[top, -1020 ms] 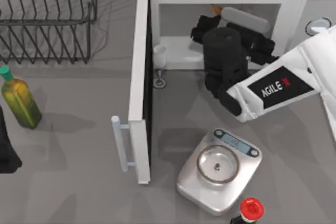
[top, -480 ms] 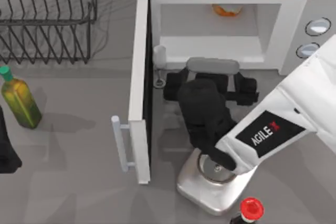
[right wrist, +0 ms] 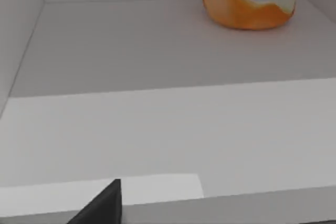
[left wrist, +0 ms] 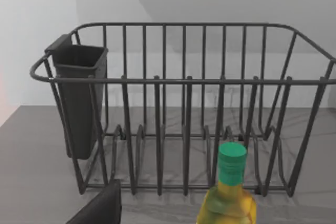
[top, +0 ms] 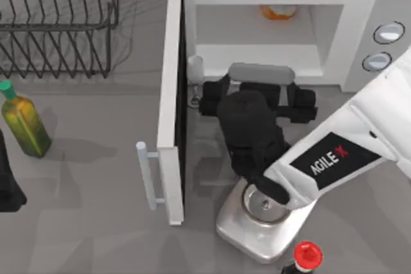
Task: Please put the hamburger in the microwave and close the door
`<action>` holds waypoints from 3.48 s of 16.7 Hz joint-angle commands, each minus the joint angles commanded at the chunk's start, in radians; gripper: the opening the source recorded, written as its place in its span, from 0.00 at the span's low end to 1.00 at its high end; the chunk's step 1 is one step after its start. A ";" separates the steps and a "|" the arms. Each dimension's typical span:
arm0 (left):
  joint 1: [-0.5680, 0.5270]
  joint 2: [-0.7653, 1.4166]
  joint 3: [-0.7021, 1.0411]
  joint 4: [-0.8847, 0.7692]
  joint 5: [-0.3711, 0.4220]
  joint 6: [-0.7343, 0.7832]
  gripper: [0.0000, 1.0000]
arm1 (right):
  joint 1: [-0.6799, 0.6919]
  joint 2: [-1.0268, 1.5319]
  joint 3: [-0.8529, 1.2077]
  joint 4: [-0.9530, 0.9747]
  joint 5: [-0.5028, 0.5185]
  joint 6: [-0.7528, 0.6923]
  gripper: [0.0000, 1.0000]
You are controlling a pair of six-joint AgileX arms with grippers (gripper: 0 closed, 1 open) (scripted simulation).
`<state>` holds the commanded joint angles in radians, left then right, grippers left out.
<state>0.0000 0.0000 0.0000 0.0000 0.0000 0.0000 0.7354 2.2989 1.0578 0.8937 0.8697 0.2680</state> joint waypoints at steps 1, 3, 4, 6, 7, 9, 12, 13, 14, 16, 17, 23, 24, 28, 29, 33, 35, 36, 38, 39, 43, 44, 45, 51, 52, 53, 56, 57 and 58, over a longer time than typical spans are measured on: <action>0.000 0.000 0.000 0.000 0.000 0.000 1.00 | 0.000 -0.013 -0.007 -0.011 0.000 0.002 1.00; 0.000 0.000 0.000 0.000 0.000 0.000 1.00 | 0.003 -0.041 -0.025 -0.045 -0.003 0.007 1.00; 0.000 0.000 0.000 0.000 0.000 0.000 1.00 | 0.005 -0.057 -0.034 -0.067 -0.005 0.010 1.00; 0.000 0.000 0.000 0.000 0.000 0.000 1.00 | 0.009 -0.086 -0.053 -0.116 -0.011 0.014 1.00; 0.000 0.000 0.000 0.000 0.000 0.000 1.00 | 0.011 -0.100 -0.062 -0.142 -0.014 0.014 1.00; 0.000 0.000 0.000 0.000 0.000 0.000 1.00 | 0.011 -0.126 -0.078 -0.193 -0.019 0.012 1.00; 0.000 0.000 0.000 0.000 0.000 0.000 1.00 | 0.009 -0.157 -0.083 -0.265 -0.025 0.004 1.00; 0.000 0.000 0.000 0.000 0.000 0.000 1.00 | 0.009 -0.167 -0.076 -0.285 -0.026 0.002 1.00; 0.000 0.000 0.000 0.000 0.000 0.000 1.00 | 0.008 -0.179 -0.064 -0.302 -0.026 0.000 1.00; 0.000 0.000 0.000 0.000 0.000 0.000 1.00 | 0.008 -0.208 -0.031 -0.324 -0.023 -0.001 1.00; 0.000 0.000 0.000 0.000 0.000 0.000 1.00 | 0.006 -0.224 -0.012 -0.330 -0.020 -0.001 1.00; 0.000 0.000 0.000 0.000 0.000 0.000 1.00 | 0.004 -0.264 0.033 -0.332 -0.011 0.000 1.00; 0.000 0.000 0.000 0.000 0.000 0.000 1.00 | 0.004 -0.264 0.033 -0.332 -0.011 0.000 1.00; 0.000 0.000 0.000 0.000 0.000 0.000 1.00 | -0.005 -0.290 0.005 -0.333 -0.039 -0.002 1.00; 0.000 0.000 0.000 0.000 0.000 0.000 1.00 | -0.017 -0.320 -0.023 -0.336 -0.066 -0.005 1.00; 0.000 0.000 0.000 0.000 0.000 0.000 1.00 | -0.107 -0.540 -0.207 -0.374 -0.230 -0.023 1.00; 0.000 0.000 0.000 0.000 0.000 0.000 1.00 | -0.170 -0.698 -0.329 -0.410 -0.328 -0.037 1.00; 0.000 0.000 0.000 0.000 0.000 0.000 1.00 | -0.205 -0.788 -0.395 -0.433 -0.379 -0.046 1.00; 0.000 0.000 0.000 0.000 0.000 0.000 1.00 | -0.279 -0.990 -0.531 -0.490 -0.480 -0.067 1.00; 0.000 0.000 0.000 0.000 0.000 0.000 1.00 | -0.317 -1.100 -0.598 -0.523 -0.529 -0.080 1.00; 0.000 0.000 0.000 0.000 0.000 0.000 1.00 | -0.468 -1.565 -0.837 -0.661 -0.699 -0.138 1.00; 0.000 0.000 0.000 0.000 0.000 0.000 1.00 | -0.504 -1.676 -0.885 -0.695 -0.732 -0.153 1.00; 0.000 0.000 0.000 0.000 0.000 0.000 1.00 | -0.539 -1.780 -0.926 -0.728 -0.760 -0.169 1.00; 0.000 0.000 0.000 0.000 0.000 0.000 1.00 | -0.701 -2.218 -1.048 -0.868 -0.856 -0.248 1.00; 0.000 0.000 0.000 0.000 0.000 0.000 1.00 | -0.717 -2.254 -1.054 -0.880 -0.863 -0.257 1.00; 0.000 0.000 0.000 0.000 0.000 0.000 1.00 | -0.728 -2.280 -1.057 -0.888 -0.867 -0.263 1.00; 0.000 0.000 0.000 0.000 0.000 0.000 1.00 | -0.735 -2.299 -1.058 -0.894 -0.870 -0.268 1.00; 0.000 0.000 0.000 0.000 0.000 0.000 1.00 | -0.735 -2.299 -1.058 -0.894 -0.870 -0.268 1.00; 0.000 0.000 0.000 0.000 0.000 0.000 1.00 | -0.735 -2.299 -1.058 -0.894 -0.870 -0.268 1.00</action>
<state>0.0000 0.0000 0.0000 0.0000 0.0000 0.0000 0.0000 0.0000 0.0000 0.0000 0.0000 0.0000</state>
